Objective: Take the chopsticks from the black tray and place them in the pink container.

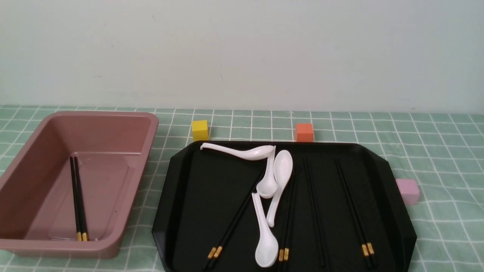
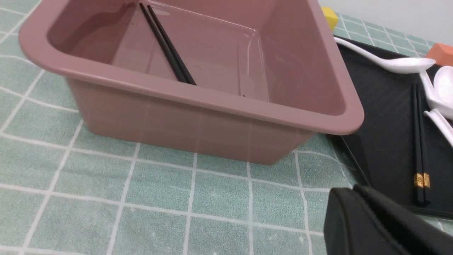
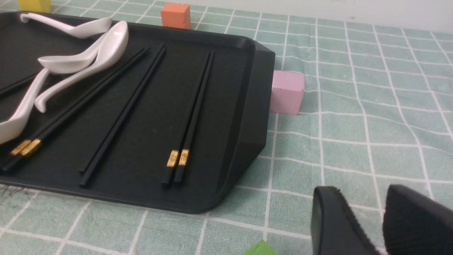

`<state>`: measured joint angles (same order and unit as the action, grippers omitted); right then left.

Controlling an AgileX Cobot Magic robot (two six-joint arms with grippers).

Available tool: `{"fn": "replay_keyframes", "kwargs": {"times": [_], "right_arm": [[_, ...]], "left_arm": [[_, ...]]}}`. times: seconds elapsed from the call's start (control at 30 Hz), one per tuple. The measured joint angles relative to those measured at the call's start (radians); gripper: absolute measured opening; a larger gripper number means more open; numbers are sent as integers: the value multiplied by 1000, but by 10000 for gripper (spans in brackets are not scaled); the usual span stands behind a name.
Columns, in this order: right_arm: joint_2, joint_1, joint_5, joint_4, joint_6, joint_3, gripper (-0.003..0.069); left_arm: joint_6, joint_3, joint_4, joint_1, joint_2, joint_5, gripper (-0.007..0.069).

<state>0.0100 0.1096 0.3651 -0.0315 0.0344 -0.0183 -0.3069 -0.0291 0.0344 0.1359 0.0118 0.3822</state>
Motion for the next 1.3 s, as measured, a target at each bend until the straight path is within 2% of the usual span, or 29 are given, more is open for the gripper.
{"fn": "replay_keyframes", "kwargs": {"times": [1.3], "right_arm": [[0, 0, 0, 0, 0, 0, 240]], "left_arm": [[0, 0, -1, 0, 0, 2, 61]]}}
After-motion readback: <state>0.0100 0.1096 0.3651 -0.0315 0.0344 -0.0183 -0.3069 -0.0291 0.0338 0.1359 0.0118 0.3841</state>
